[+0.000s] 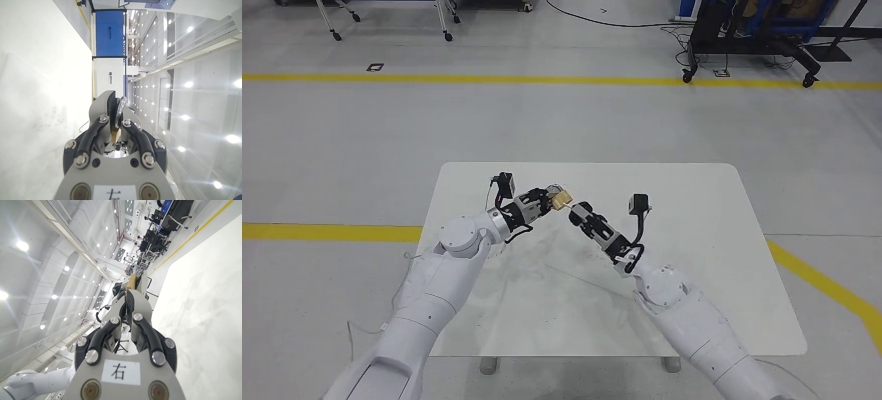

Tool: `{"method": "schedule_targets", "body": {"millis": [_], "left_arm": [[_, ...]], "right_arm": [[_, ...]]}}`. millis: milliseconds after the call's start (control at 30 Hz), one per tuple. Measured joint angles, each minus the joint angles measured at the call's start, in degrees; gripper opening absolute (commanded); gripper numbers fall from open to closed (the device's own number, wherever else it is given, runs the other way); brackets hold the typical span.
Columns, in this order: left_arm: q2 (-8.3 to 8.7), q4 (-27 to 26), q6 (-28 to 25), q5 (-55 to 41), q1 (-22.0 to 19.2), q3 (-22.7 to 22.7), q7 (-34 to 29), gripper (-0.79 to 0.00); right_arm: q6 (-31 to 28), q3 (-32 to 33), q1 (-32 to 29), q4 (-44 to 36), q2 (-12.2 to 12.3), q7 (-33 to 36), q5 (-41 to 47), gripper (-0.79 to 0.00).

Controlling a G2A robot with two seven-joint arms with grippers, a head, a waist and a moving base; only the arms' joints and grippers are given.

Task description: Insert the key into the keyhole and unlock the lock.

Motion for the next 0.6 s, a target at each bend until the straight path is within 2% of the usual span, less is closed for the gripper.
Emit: {"method": "schedule_targets", "body": {"millis": [600], "left_arm": [[-0.24,0.3,0.1,0.0,-0.1,-0.5,0.1,-0.785]], "right_arm": [[0.2,1.5,-1.3,-0.4,-0.8,0.2,-0.3,-0.785]]}}
